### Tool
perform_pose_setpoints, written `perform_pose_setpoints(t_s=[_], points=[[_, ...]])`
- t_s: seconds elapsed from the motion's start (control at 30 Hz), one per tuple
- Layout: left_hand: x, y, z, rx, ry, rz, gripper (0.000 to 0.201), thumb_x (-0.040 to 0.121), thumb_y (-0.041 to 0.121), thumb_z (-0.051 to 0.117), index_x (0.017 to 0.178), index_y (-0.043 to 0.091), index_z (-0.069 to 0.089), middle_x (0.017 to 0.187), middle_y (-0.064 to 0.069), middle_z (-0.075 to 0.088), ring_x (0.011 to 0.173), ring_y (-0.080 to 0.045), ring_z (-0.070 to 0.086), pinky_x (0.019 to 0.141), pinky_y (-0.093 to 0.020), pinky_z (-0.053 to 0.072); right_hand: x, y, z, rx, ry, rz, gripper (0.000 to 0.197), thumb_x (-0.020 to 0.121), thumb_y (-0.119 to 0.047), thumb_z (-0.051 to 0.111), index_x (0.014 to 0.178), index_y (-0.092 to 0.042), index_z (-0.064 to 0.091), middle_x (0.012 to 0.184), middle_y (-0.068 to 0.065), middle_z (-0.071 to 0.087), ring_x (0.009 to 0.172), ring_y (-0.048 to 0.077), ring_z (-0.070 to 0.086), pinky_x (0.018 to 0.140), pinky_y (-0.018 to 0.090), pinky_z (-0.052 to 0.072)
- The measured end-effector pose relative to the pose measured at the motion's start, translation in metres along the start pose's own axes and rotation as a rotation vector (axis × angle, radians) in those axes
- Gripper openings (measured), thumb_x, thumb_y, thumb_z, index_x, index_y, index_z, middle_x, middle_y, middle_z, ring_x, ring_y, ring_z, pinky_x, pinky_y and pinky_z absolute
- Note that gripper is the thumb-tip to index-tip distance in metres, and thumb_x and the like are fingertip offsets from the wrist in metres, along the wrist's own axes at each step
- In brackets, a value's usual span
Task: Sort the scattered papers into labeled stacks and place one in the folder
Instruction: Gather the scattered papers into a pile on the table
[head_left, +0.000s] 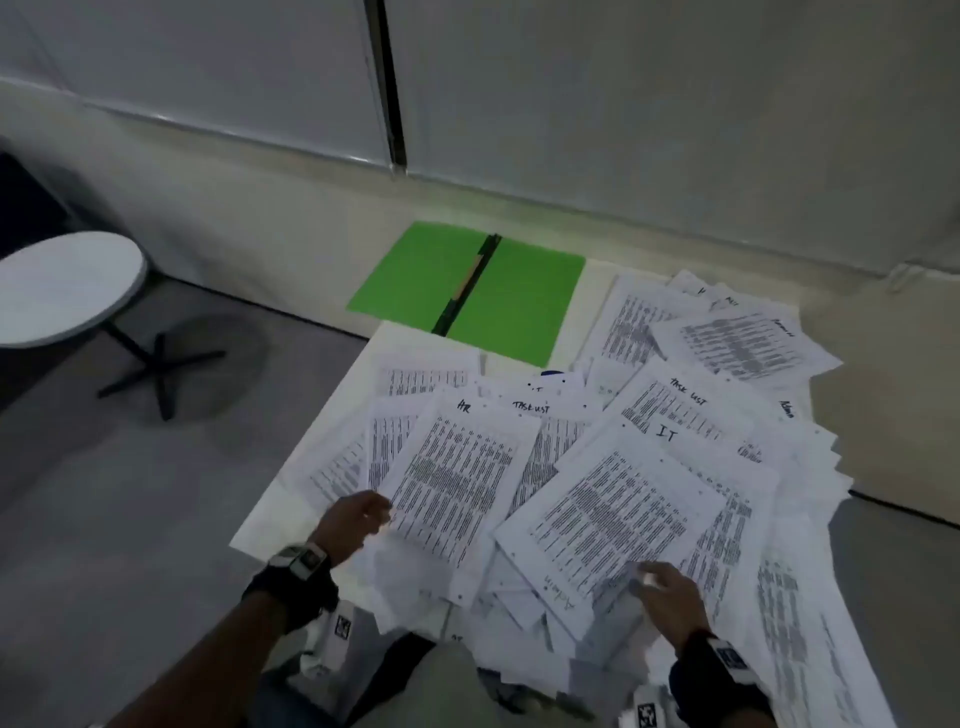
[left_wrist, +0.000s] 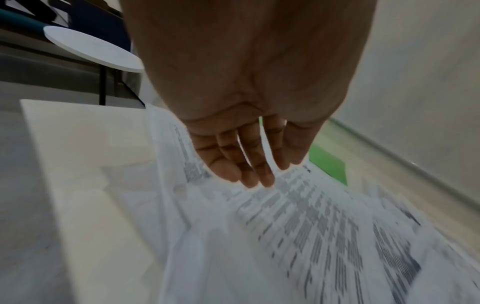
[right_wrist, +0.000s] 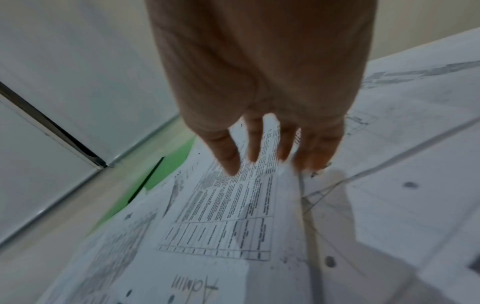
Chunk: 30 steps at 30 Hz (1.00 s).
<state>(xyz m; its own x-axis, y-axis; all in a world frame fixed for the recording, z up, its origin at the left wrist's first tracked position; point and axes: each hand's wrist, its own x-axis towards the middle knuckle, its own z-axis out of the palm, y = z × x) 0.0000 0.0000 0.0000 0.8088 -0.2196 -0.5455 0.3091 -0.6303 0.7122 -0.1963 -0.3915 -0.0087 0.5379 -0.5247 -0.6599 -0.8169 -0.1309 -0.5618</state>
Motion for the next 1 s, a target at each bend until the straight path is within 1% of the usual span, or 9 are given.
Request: perform_pose_setpoints(t_s=[0.1,0.2,0.3,0.4,0.57,0.67,0.77,0.9,1.0], points=[[0.029,0.002,-0.017,0.097,0.154,0.039,0.011,0.086,0.013,0.067,0.097,0.016,0.068,0.091,-0.001,0.066,0.081,-0.017,0.059,0.07,-0.024,0.043,0.02,-0.014,0.002,-0.074,0.26,0.231,0.068,0.078,-0.034,0.077,0.132,-0.009,0.045,0.14,0.03,0.034,0.115,0.044,0.051,0.092,0.046,0.044],[0.058,0.002,-0.03,0.119,0.178,-0.015,0.022,0.085,0.016,0.068,0.106,0.011,0.066,0.102,-0.004,0.064,0.096,-0.019,0.058,0.088,-0.029,0.042,0.024,-0.033,0.014,0.04,0.304,0.336,0.099,0.082,-0.035,0.074,0.152,-0.007,0.011,0.159,0.022,0.005,0.143,0.041,0.021,0.112,0.049,0.023],[0.082,0.003,-0.036,0.038,0.068,-0.106,0.025,0.087,0.011,0.063,0.111,0.009,0.061,0.106,-0.013,0.067,0.089,-0.021,0.056,0.079,-0.035,0.045,0.035,-0.044,0.035,0.118,0.373,0.39,0.113,0.078,-0.041,0.077,0.153,-0.008,-0.001,0.161,0.016,-0.001,0.147,0.037,0.01,0.118,0.051,0.017],[0.109,0.003,-0.033,-0.02,-0.023,-0.139,0.035,0.086,0.005,0.061,0.12,0.005,0.052,0.103,-0.02,0.068,0.08,-0.023,0.057,0.065,-0.031,0.044,0.033,-0.062,0.047,0.118,0.383,0.39,0.107,0.077,-0.036,0.079,0.153,-0.007,0.008,0.158,0.021,0.015,0.142,0.04,0.026,0.112,0.051,0.03],[0.149,0.009,-0.026,0.031,-0.082,-0.159,0.034,0.08,0.021,0.073,0.109,0.019,0.056,0.099,-0.016,0.069,0.081,-0.029,0.062,0.078,-0.042,0.053,0.028,-0.096,0.064,0.098,0.42,0.337,0.07,0.09,-0.023,0.067,0.145,0.0,0.032,0.146,0.023,0.04,0.13,0.041,0.044,0.104,0.048,0.038],[0.155,0.025,-0.022,0.169,-0.154,-0.074,0.024,0.082,0.018,0.072,0.102,0.012,0.061,0.094,-0.012,0.066,0.083,-0.028,0.062,0.075,-0.035,0.05,0.022,-0.115,0.075,0.022,0.374,0.301,0.042,0.096,-0.02,0.057,0.131,0.003,0.049,0.132,0.026,0.055,0.115,0.04,0.055,0.099,0.049,0.044],[0.158,0.032,-0.019,0.275,-0.128,0.011,0.019,0.086,0.017,0.067,0.076,0.01,0.052,0.078,-0.008,0.054,0.077,-0.023,0.052,0.064,-0.027,0.035,0.018,-0.137,0.075,-0.016,0.307,0.327,0.048,0.098,-0.019,0.054,0.135,0.01,0.044,0.137,0.029,0.048,0.124,0.043,0.048,0.101,0.044,0.039],[0.168,0.038,-0.015,0.198,-0.022,0.033,0.012,0.092,0.012,0.057,0.097,0.001,0.057,0.092,-0.01,0.057,0.088,-0.023,0.053,0.077,-0.031,0.037,0.029,-0.133,0.053,0.013,0.356,0.375,0.042,0.097,-0.024,0.055,0.128,0.005,0.054,0.117,0.027,0.06,0.105,0.04,0.058,0.09,0.04,0.046],[0.178,0.046,-0.01,0.143,0.033,0.069,0.01,0.091,0.008,0.054,0.094,-0.001,0.057,0.092,-0.02,0.064,0.084,-0.03,0.057,0.077,-0.037,0.041,0.048,-0.116,0.023,-0.014,0.432,0.395,0.044,0.093,-0.031,0.059,0.124,0.001,0.06,0.121,0.022,0.063,0.109,0.037,0.06,0.089,0.038,0.047]])
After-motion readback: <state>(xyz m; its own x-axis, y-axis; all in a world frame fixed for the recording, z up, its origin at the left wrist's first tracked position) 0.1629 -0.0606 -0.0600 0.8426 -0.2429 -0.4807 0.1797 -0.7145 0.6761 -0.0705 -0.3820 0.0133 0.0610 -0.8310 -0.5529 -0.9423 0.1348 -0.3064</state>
